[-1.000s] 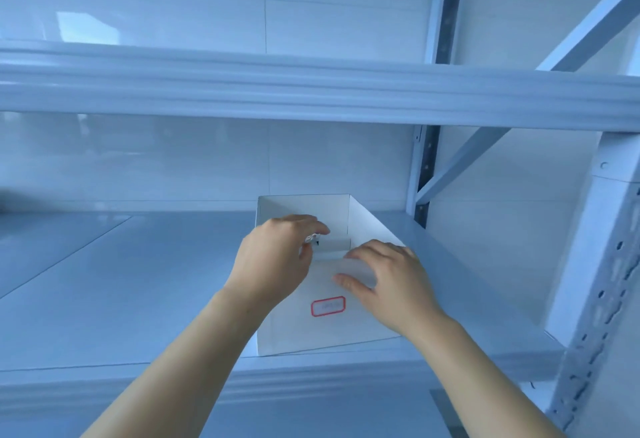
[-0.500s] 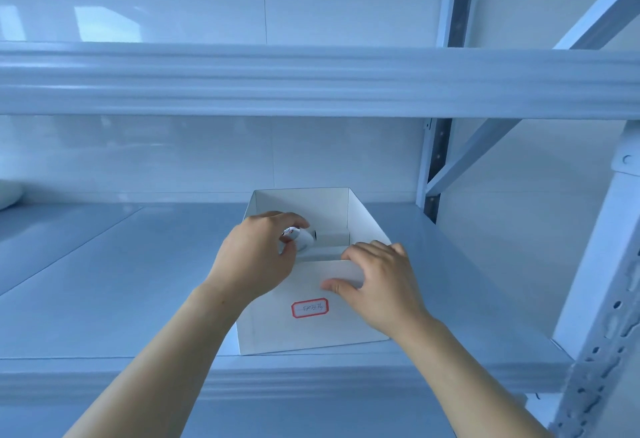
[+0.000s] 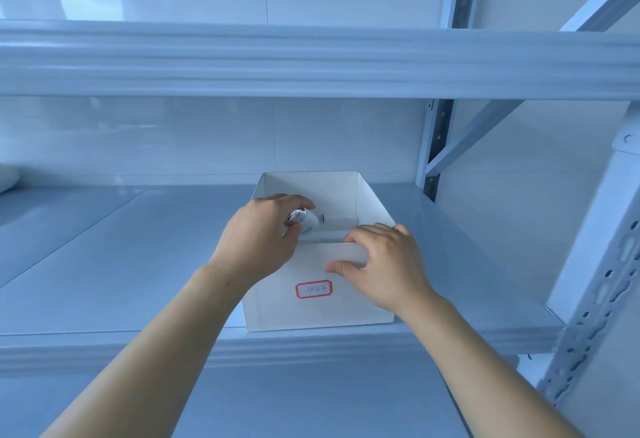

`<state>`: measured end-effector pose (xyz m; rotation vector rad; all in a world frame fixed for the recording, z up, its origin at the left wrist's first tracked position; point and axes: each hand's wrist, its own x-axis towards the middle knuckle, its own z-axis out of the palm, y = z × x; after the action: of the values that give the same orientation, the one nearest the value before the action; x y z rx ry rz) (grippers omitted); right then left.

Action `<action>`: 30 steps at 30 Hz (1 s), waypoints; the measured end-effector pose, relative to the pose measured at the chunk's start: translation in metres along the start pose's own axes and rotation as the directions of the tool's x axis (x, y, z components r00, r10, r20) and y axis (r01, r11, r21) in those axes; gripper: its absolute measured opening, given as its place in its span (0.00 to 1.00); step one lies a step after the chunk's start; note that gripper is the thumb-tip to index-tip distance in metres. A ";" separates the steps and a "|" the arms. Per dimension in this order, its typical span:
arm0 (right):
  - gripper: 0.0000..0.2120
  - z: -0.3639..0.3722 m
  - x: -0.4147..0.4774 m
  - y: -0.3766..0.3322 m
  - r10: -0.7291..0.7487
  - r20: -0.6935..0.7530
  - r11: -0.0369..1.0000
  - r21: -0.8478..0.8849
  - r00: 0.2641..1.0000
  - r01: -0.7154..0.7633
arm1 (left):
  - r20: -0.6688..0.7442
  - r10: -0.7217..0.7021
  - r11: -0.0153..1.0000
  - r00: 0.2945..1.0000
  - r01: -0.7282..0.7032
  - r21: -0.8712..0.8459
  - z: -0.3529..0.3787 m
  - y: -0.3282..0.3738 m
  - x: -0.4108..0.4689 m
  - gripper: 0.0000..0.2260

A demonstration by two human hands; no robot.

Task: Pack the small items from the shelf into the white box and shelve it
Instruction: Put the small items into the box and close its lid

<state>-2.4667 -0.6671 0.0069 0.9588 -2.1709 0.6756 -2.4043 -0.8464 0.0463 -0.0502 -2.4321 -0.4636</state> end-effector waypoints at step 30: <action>0.26 -0.032 -0.009 -0.010 0.059 0.284 0.991 -0.135 0.957 -0.021 | 0.211 -0.014 0.964 0.977 -0.044 0.263 0.003 0.012 -0.042 0.30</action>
<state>-2.4424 -0.6476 0.0228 0.9962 -2.4610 0.4253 -2.3709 -0.8308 0.0220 -0.0023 -2.6809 -0.1238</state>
